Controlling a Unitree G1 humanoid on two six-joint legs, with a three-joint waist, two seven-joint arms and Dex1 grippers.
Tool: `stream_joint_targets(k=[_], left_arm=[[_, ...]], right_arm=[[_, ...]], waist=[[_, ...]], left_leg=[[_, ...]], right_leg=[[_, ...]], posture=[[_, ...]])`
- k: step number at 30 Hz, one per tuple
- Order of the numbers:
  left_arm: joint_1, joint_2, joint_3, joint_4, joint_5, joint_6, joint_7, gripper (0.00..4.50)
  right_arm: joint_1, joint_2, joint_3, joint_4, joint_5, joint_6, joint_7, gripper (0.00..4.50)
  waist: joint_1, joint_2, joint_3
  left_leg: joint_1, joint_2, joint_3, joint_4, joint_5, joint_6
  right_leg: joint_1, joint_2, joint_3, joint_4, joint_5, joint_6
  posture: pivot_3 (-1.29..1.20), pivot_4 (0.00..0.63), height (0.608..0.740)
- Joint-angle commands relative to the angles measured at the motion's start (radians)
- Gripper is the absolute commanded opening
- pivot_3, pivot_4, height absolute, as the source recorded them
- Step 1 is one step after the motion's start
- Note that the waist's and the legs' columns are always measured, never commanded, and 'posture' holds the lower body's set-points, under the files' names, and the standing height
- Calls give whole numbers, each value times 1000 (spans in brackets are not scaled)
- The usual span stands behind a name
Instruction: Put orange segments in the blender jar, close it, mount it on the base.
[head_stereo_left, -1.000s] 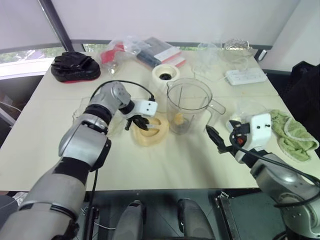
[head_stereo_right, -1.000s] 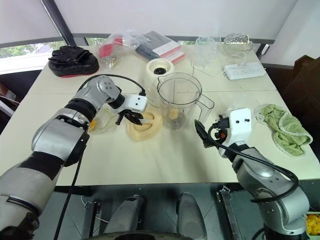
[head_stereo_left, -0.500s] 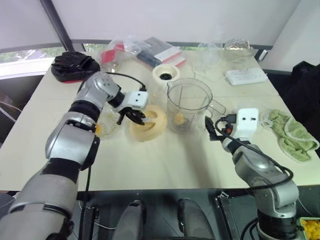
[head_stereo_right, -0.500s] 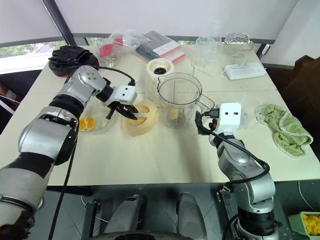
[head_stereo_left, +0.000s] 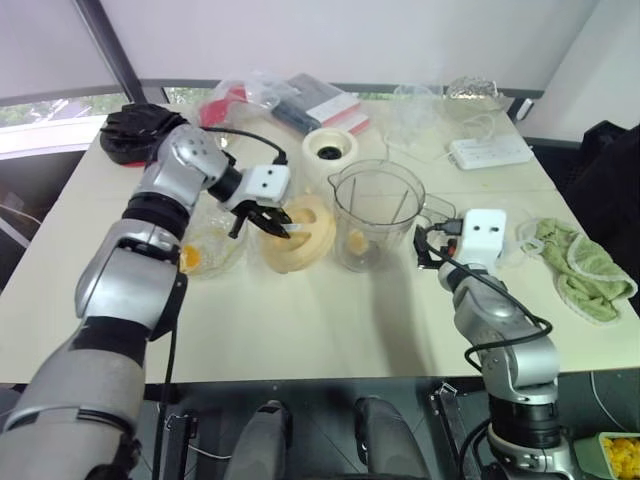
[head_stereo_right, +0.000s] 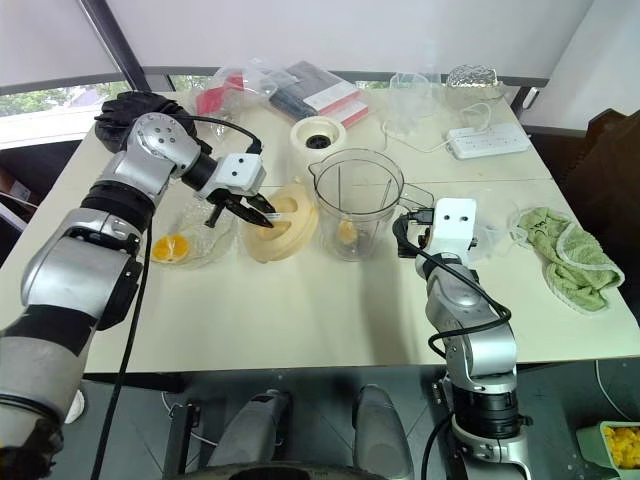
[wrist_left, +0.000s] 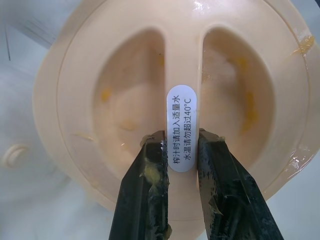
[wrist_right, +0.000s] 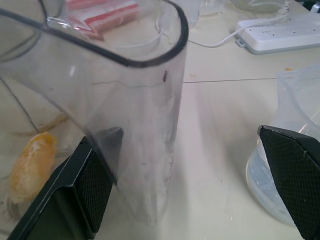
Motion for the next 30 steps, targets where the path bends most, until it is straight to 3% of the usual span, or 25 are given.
stream_joint_targets(k=[1,2,5,10,11,17,21,26,30], left_arm=[[-4,34,-22,-54,-60,11,-4,267],[0,44,-32,-65,-73,14,-4,267],[17,82,-77,-124,-130,35,-4,267],[55,164,-174,-297,-286,136,-4,267],[55,181,-185,-324,-309,158,-4,267],[-5,295,-251,-457,-483,290,-4,267],[-108,340,-333,-423,-548,303,-4,267],[-275,315,-458,-241,-534,224,-4,267],[-394,198,-483,-40,-465,143,-4,267]], right_arm=[[-23,20,-3,-9,-32,-27,-2,4500],[-29,28,-2,-2,-39,-30,-4,4500],[-45,49,4,15,-61,-37,-3,3640],[-57,64,3,27,-81,-49,9,1104],[-60,66,3,29,-84,-49,13,963],[-76,75,5,42,-96,-42,20,963],[-82,87,14,50,-103,-49,23,963],[-85,107,25,70,-122,-78,24,963],[-79,129,25,84,-139,-109,19,963]], waist=[[0,0,0],[-1,0,0],[-7,0,0],[-19,0,0],[-18,0,0],[-23,1,0],[-22,1,0],[-23,1,0],[-23,0,1]], left_leg=[[0,0,0,0,0,0],[0,0,0,0,0,0],[0,0,0,0,0,0],[0,0,0,0,0,0],[0,0,0,0,0,0],[-1,0,-1,0,0,0],[-1,0,-1,0,0,0],[0,0,0,1,0,0],[0,0,0,1,0,0]], right_leg=[[0,0,0,0,0,0],[0,0,0,0,0,0],[-1,0,0,1,0,0],[-2,0,0,2,0,0],[-2,0,1,2,0,0],[-3,0,1,5,0,0],[-5,0,1,7,0,0],[-5,0,2,8,0,0],[-5,0,2,9,-1,0]], posture=[[0,150,740],[0,150,740],[0,150,740],[0,150,740],[0,150,740],[0,150,740],[0,150,740],[0,150,740],[0,150,740]])
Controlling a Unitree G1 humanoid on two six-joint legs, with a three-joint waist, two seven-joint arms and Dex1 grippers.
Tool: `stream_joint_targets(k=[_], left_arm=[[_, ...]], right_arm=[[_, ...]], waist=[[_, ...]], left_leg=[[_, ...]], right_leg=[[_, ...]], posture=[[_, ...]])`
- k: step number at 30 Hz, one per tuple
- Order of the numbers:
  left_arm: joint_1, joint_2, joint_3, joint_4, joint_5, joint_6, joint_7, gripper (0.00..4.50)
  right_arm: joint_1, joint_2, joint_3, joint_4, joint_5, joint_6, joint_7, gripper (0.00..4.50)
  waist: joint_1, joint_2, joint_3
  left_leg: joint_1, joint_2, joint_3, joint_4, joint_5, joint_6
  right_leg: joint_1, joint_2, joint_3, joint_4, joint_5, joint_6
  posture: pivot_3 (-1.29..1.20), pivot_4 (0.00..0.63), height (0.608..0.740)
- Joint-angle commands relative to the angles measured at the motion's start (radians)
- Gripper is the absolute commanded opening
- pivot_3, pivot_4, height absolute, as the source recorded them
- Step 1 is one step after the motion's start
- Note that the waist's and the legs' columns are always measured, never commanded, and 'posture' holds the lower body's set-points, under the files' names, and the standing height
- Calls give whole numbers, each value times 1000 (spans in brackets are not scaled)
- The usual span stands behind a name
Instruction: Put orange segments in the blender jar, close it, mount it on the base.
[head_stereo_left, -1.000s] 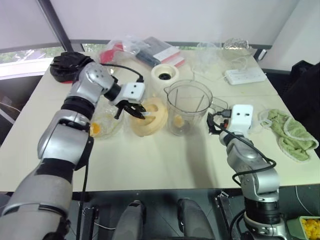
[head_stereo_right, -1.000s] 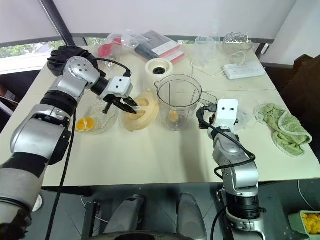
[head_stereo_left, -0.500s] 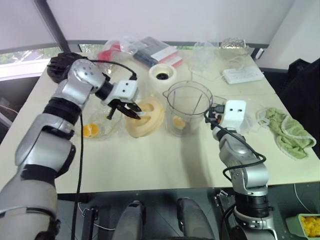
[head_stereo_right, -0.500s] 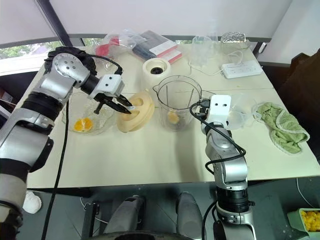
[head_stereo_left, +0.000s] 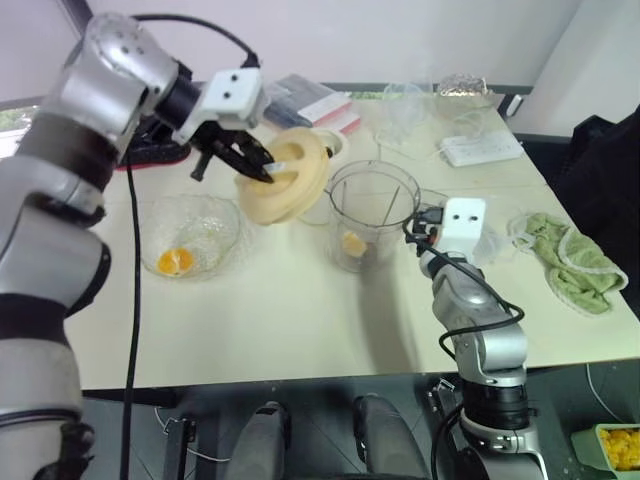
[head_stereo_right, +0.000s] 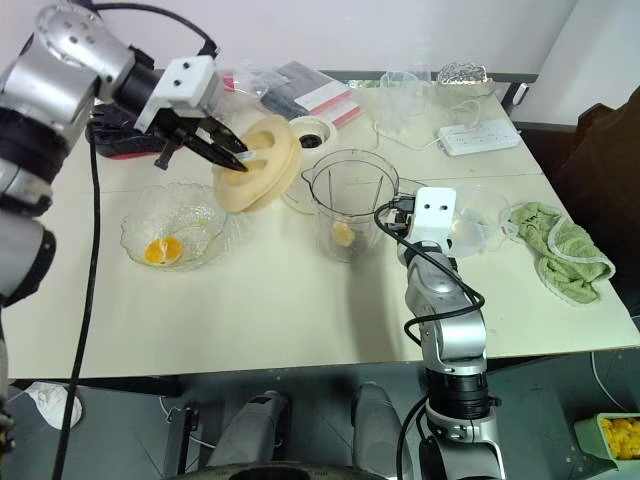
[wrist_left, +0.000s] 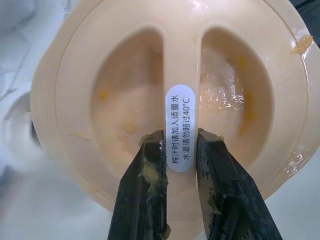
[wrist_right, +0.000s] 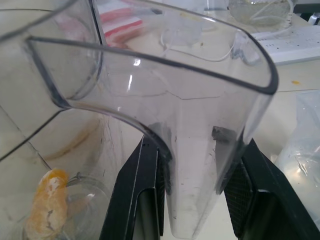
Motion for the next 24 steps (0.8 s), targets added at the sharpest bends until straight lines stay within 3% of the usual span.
stream_joint_targets(k=[1,8,12,20,24], left_arm=[[-108,-93,9,159,82,-87,-4,267],[-166,-270,103,338,287,-145,0,267],[-182,-344,159,374,396,-123,90,267],[-196,-424,268,392,542,-113,246,267],[-201,-435,325,393,577,-111,247,267]], right_arm=[[-2,25,2,0,-22,-47,-8,963],[35,59,3,-30,-54,-61,-28,963],[73,73,0,-72,-67,-54,-42,963],[123,94,-1,-137,-93,-43,-70,963],[126,97,19,-147,-100,-34,-65,963]], waist=[[0,0,0],[-10,0,0],[-9,0,0],[9,0,0],[9,0,0]], left_leg=[[0,0,0,0,0,0],[0,0,1,0,0,0],[-1,0,0,0,0,0],[-1,-1,1,0,0,0],[-1,-1,1,0,0,0]], right_leg=[[0,0,0,0,0,0],[-1,0,1,0,0,0],[-1,0,1,0,0,0],[-1,0,1,-1,-1,1],[-1,-1,1,-2,-1,1]], posture=[[0,150,740],[0,150,740],[0,150,740],[0,150,740],[0,150,740]])
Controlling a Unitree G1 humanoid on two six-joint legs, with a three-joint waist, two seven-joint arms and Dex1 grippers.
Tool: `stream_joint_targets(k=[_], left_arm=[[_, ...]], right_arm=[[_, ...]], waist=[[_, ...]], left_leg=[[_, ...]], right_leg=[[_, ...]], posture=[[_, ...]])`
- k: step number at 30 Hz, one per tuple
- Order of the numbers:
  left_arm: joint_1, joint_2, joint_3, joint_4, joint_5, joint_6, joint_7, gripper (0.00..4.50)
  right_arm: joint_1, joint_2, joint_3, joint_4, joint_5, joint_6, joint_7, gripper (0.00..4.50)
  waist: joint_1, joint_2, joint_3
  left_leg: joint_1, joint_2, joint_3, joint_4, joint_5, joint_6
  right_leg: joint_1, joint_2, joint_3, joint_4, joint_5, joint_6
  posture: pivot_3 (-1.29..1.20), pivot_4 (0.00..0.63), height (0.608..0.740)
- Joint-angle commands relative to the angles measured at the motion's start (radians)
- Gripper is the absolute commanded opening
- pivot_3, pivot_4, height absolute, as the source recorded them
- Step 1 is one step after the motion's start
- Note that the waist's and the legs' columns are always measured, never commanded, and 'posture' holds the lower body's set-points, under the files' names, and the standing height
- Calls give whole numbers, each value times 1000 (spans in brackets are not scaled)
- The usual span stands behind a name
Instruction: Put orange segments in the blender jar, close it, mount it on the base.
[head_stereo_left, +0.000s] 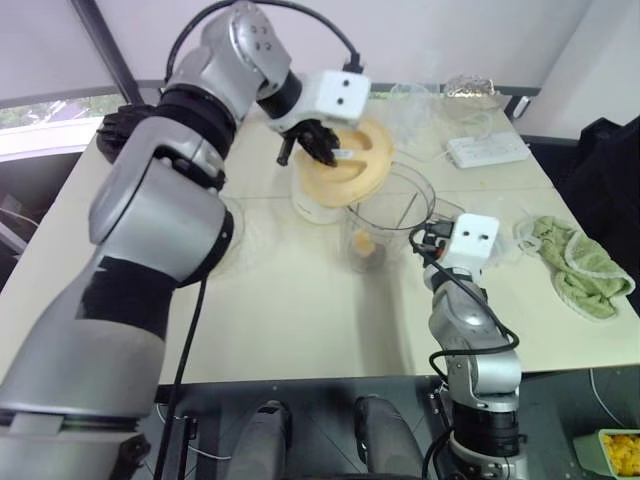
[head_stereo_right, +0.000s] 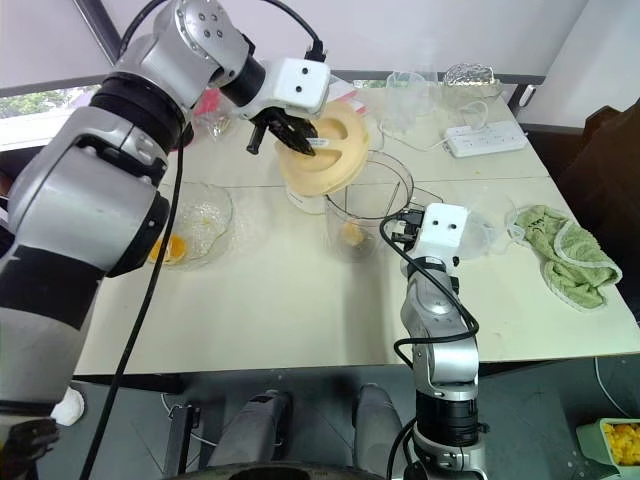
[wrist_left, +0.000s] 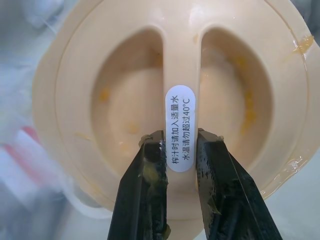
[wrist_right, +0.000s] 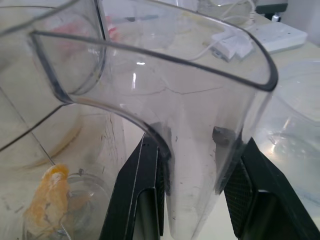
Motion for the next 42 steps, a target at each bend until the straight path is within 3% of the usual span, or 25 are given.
stream_joint_targets(k=[1,17,24,31,42], left_arm=[[-36,-12,60,-3,34,7,9,267],[-74,22,212,-11,73,50,-157,267],[-70,20,217,-11,103,34,-158,267],[-41,23,192,-8,147,9,-234,267],[50,-23,117,14,142,-28,-236,267]], right_arm=[[5,-3,17,-44,-14,14,17,963],[-175,13,65,56,4,47,136,963],[-193,42,71,62,9,74,149,963],[-136,-42,125,19,-45,111,180,963],[-105,-44,108,-37,-48,150,168,963]], waist=[[-2,0,0],[-25,0,1],[-26,0,1],[-31,0,1],[-19,1,0]], left_leg=[[0,0,0,0,0,0],[0,0,0,-1,0,0],[0,0,0,-1,0,0],[0,0,0,-1,0,0],[0,0,0,0,0,0]], right_leg=[[0,0,0,0,0,0],[-2,0,0,3,0,0],[-2,0,0,3,0,0],[-2,0,0,3,0,0],[-2,0,0,4,0,0]], posture=[[0,150,740],[0,150,740],[0,150,740],[0,150,740],[0,150,740]])
